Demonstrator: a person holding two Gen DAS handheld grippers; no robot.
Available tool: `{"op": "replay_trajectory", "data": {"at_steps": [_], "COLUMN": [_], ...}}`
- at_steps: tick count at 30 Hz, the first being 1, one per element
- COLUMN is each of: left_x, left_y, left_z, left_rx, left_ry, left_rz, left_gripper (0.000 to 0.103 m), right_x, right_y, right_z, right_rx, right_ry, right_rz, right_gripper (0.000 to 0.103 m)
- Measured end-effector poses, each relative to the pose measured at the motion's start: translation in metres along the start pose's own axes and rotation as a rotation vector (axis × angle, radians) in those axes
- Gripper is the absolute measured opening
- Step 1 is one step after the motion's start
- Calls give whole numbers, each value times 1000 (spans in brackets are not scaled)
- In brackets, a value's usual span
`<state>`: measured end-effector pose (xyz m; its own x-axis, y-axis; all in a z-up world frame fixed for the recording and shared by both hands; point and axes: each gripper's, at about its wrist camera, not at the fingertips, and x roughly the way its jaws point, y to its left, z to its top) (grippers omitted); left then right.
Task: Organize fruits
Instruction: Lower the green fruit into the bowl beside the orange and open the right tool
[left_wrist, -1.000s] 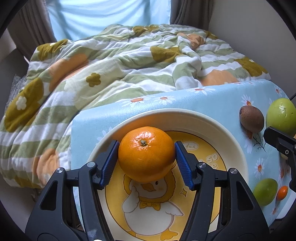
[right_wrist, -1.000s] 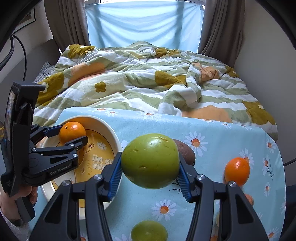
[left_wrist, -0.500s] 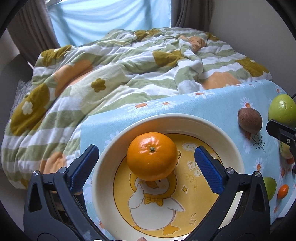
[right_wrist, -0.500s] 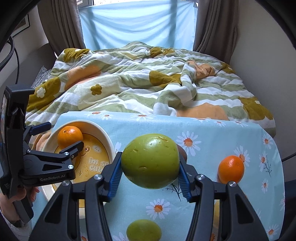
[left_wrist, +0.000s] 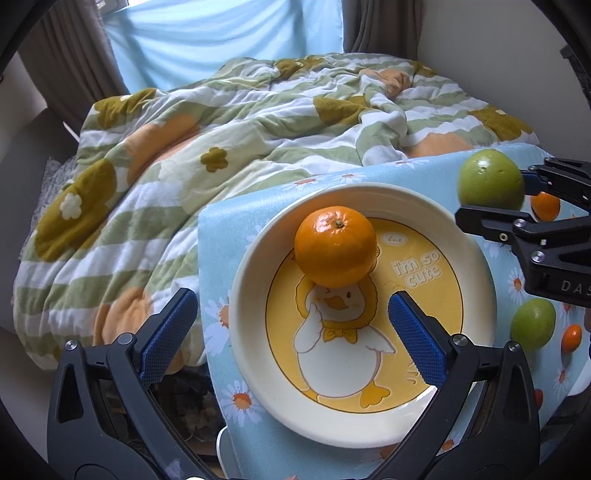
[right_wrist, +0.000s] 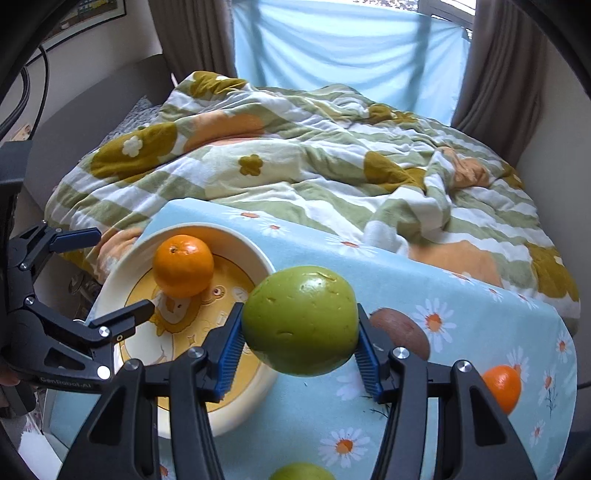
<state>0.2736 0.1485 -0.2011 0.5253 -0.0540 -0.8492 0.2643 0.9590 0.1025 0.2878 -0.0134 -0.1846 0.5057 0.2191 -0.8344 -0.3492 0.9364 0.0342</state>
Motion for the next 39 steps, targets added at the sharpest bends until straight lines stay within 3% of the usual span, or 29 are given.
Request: {"op": "replay_trajectory", "data": {"at_steps": [5,16,21,23,25,39], "left_x": [-2,3,2,2,1,-32], "left_y": [5,4,1,-1,-1,-5], "left_z": [-15,-22,-22,-23,-24,-21], "left_rx": [-18,-13,-11,-5,-1,11], "left_ry": [14,36,39,40,40,11], "left_rz": [-3,2,1,4,10,22], "left_gripper": [103,103,103,103,103,103], "right_x": [23,40,40,35,28,-20], "right_y": [15,36,34,30,27,17], "right_z": [6,2,0,0,0,-2], "right_rx": [-42,-186,-175,-149,-129,-75], "right_ry": [8,-8,-23,-50,-83,-141], "right_rz": [75,19,20,34,49,42], "right_gripper": [51,51,51,58,101,103]}}
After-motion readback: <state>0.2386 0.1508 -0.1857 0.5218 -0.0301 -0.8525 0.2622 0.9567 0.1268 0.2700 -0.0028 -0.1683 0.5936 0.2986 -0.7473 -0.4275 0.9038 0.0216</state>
